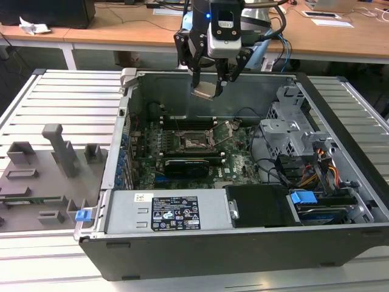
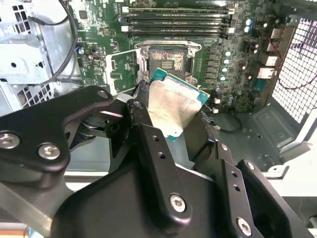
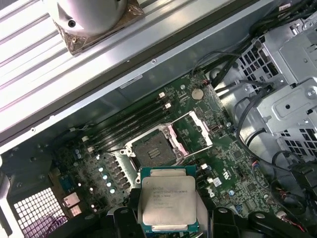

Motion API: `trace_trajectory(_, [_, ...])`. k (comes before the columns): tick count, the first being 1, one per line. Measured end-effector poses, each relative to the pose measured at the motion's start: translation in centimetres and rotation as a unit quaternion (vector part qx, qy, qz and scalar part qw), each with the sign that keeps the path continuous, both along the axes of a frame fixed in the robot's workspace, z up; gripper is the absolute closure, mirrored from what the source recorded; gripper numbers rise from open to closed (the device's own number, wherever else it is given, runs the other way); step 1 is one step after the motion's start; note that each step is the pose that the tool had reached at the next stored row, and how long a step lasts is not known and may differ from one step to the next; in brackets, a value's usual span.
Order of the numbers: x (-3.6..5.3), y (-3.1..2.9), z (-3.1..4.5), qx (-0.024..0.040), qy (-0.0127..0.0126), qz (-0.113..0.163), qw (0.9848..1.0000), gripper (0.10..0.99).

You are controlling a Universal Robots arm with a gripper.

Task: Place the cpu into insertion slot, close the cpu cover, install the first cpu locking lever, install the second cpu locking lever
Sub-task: 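Place the cpu into insertion slot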

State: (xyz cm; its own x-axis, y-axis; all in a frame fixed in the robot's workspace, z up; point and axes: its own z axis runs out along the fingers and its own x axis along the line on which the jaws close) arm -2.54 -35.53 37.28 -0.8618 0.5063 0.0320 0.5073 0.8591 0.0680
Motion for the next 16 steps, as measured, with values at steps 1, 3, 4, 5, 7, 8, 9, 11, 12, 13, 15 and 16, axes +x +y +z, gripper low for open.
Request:
trace_trajectory(1, [0.0, 0.0, -0.01, 0.0, 0.0004, -0.003, 1.0, 0.561])
trace_trajectory(3, [0.0, 0.0, -0.02, 0.0, 0.0012, -0.011, 0.9999, 0.561])
trace_trajectory(4, [0.0, 0.0, -0.03, 0.0, 0.0016, -0.016, 0.9999, 0.561])
trace_trajectory(5, [0.0, 0.0, -0.04, 0.0, 0.0018, -0.019, 0.9998, 0.561])
trace_trajectory(7, [0.0, 0.0, -0.05, 0.0, 0.0023, -0.026, 0.9997, 0.561])
trace_trajectory(8, [0.0, 0.0, -0.06, 0.0, 0.0026, -0.029, 0.9996, 0.561])
trace_trajectory(9, [0.0, 0.0, -0.07, 0.0, 0.0029, -0.032, 0.9995, 0.561])
trace_trajectory(11, [0.0, 0.0, -0.09, -0.0001, 0.0038, -0.04, 0.9992, 0.561])
trace_trajectory(12, [0.0, 0.0, -0.1, -0.0001, 0.0043, -0.045, 0.999, 0.561])
trace_trajectory(13, [0.0, 0.0, -0.11, -0.0001, 0.0047, -0.049, 0.9988, 0.561])
trace_trajectory(15, [0.0, 0.0, -0.13, -0.0001, 0.0053, -0.057, 0.9984, 0.561])
trace_trajectory(16, [0.01, 0.0, -0.14, -0.0002, 0.0055, -0.063, 0.998, 0.561])
